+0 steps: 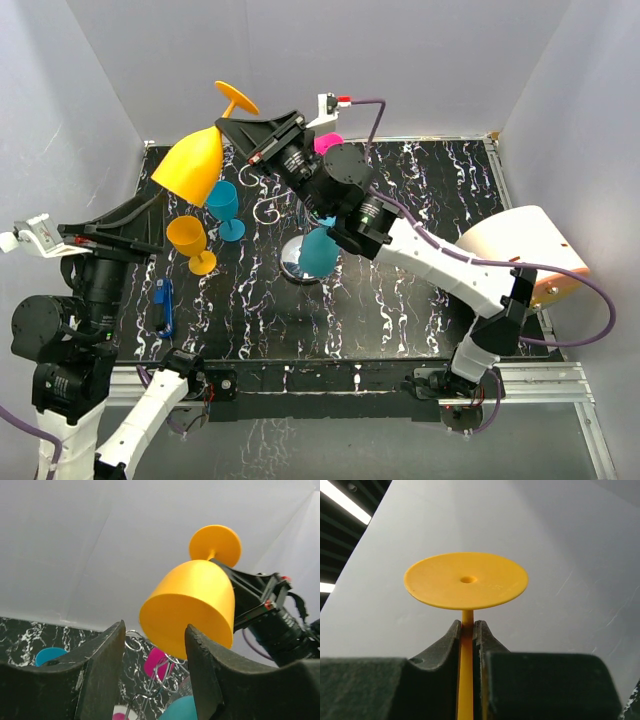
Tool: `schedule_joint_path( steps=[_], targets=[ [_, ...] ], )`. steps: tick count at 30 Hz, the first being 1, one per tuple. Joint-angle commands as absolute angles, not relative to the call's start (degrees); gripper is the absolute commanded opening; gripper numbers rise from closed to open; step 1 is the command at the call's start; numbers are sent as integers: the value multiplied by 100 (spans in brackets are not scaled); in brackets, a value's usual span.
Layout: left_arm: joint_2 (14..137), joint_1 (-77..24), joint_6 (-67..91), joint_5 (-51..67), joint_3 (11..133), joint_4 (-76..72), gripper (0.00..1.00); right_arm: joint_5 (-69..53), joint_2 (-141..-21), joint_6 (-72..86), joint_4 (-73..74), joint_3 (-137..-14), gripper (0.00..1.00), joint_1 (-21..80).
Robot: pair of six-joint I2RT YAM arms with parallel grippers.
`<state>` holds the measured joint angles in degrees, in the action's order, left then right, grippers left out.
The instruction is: Place the wine glass upside down on the wine glass rack
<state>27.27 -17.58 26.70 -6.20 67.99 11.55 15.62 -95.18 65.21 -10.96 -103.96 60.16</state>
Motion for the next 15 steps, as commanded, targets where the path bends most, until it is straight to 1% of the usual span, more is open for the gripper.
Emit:
schedule_joint_path(
  steps=[1,5,12,15],
  targets=[
    [2660,-1766,2569,-824,7179,1822,50,2312,-9060,5347,-1715,-10235,0,6124],
    [2514,-1769,2569,-935,7189,1872,51,2143,-8903,4590,-2153,-9882,0,6124],
    [2788,-1769,2586,-412,7782,1767,56,848,-8552,3592,-2737,-9280,0,6135],
    [2917,-1764,2831,-216,7907,1612,61,353,-8288,3415,-3067,-8826,0,6130]
  ],
)
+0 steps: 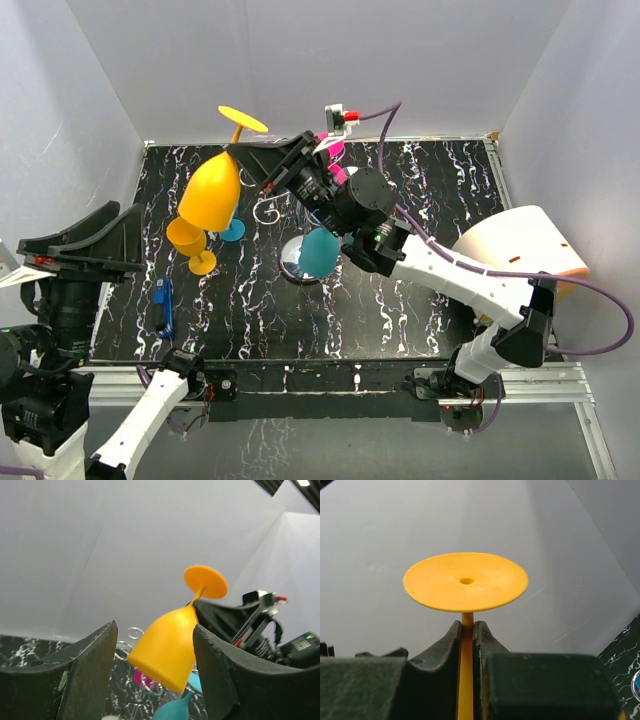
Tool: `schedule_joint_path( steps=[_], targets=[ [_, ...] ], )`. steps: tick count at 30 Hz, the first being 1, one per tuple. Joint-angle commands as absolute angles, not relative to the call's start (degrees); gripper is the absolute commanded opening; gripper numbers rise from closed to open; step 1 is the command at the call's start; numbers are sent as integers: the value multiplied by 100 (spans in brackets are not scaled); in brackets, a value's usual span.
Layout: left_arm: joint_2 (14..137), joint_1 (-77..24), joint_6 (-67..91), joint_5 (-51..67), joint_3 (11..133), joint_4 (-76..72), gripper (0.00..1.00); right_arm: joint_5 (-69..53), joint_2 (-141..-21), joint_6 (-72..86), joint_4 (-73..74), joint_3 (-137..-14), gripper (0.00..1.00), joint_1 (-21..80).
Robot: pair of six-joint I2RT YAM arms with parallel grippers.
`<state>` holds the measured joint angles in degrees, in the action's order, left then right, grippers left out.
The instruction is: Place the wine glass upside down on the wine glass rack
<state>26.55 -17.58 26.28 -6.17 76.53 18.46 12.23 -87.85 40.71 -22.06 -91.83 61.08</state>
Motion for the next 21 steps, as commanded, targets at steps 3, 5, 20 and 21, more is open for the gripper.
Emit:
schedule_joint_path(
  steps=[3,5,20,21],
  targets=[
    [3019,-1769,3025,369,7854,1297,69,-225,-8052,3180,-3283,-8442,0,6135],
    [3079,-1762,3057,895,7777,1057,71,-482,-7875,2980,-3291,-8198,0,6135],
    [3559,-1761,5948,1370,6842,-950,72,-1214,-7008,1148,-2522,-7433,0,6134],
    [3572,-1765,6137,1326,6817,-923,72,-1246,-6999,1067,-2464,-7428,0,6135]
  ],
)
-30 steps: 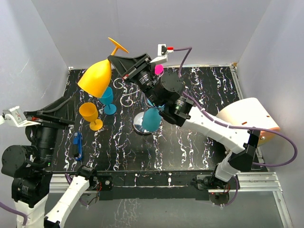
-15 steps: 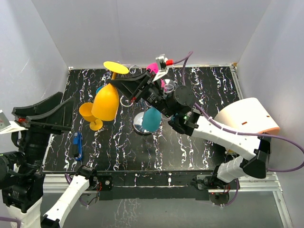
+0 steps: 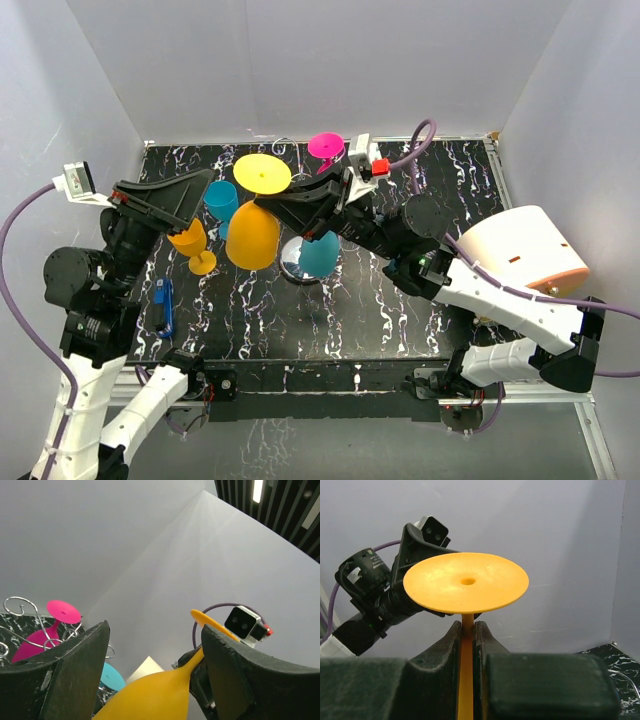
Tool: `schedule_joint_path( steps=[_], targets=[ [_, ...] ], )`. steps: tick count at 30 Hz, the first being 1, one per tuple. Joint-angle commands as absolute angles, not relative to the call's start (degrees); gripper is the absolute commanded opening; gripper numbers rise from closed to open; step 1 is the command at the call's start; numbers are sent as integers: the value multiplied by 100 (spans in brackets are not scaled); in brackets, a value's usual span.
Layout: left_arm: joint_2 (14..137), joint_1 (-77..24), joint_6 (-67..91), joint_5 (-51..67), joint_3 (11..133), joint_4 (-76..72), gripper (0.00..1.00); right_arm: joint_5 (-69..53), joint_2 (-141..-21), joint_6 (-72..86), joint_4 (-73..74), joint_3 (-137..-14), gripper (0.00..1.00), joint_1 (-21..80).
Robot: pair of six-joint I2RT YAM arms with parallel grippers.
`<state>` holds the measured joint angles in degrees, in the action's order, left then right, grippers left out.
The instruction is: Place the wine glass upside down on the wine glass rack
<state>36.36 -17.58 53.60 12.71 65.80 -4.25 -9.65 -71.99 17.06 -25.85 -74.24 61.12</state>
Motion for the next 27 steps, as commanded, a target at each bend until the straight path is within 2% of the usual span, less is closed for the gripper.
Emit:
schedule_joint_path(
  steps=[1,11,21,27],
  targets=[
    [3583,-1759,6322,1274,6794,-868,71,-1274,-6996,1011,-2418,-7428,0,6134],
    [3915,-1763,7161,1759,6946,-501,71,-1439,-7046,612,-2248,-7332,0,6132],
    [3924,-1771,7173,2055,7064,749,59,-1508,-7156,365,-1929,-7494,0,6130],
    [4140,-1770,6781,2235,7649,1471,56,-1686,-7276,217,-1574,-7738,0,6135]
  ],
)
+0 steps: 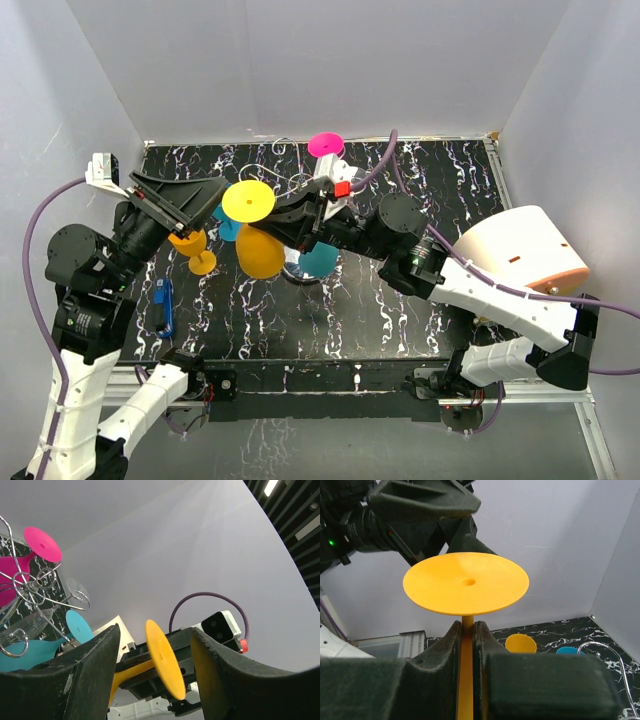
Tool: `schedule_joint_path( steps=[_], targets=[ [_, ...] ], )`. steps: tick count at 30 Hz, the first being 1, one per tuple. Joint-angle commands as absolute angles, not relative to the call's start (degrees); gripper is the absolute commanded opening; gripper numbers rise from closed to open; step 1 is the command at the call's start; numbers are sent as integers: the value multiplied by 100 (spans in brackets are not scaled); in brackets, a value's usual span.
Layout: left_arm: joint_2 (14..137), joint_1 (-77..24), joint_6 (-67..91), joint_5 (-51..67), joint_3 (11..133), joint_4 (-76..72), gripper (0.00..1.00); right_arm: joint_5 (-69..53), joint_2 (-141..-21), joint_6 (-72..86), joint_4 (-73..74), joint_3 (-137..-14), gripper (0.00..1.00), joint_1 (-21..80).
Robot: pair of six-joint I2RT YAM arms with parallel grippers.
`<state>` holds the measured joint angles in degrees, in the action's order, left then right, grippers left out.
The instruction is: Place the wine glass upside down on the wine glass rack
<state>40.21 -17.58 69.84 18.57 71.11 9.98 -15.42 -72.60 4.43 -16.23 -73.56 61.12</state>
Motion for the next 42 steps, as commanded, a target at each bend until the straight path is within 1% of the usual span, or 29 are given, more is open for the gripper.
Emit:
schedule_joint_path(
  steps=[1,6,12,18,20,24,26,28,32,33,34,40,42],
  targets=[
    [4174,-1769,6777,2298,7665,1484,54,-1695,-7289,212,-1557,-7757,0,6135],
    [4185,-1760,6946,2512,7439,1406,40,-1723,-7304,201,-1554,-7776,0,6135],
    [4188,-1763,6778,2416,7511,1643,32,-1699,-7322,209,-1615,-7747,0,6133],
    [4300,-1765,6752,2557,7582,1626,20,-1684,-7361,219,-1712,-7749,0,6133],
    [4317,-1760,6769,2600,7549,1619,17,-1672,-7365,228,-1742,-7751,0,6132],
    [4266,-1771,6883,2606,7386,1503,16,-1639,-7367,233,-1782,-7738,0,6133],
    [4238,-1763,6929,2610,7335,1437,10,-1618,-7363,236,-1799,-7727,0,6130],
    [4243,-1767,6967,2610,7329,1435,1,-1593,-7349,235,-1810,-7717,0,6135],
    [4237,-1762,7127,2513,7356,1395,0,-1605,-7263,300,-1799,-7746,0,6134],
    [4229,-1770,7185,2454,7357,1385,0,-1585,-7220,329,-1798,-7737,2,6135],
    [4216,-1767,7230,2393,7361,1393,0,-1547,-7171,353,-1776,-7716,6,6135],
    [4134,-1767,7472,1895,7409,1704,0,-1268,-6687,593,-1275,-7377,45,6133],
    [4098,-1762,7413,1659,7455,1848,0,-1244,-6474,721,-968,-7302,50,6133]
  ],
)
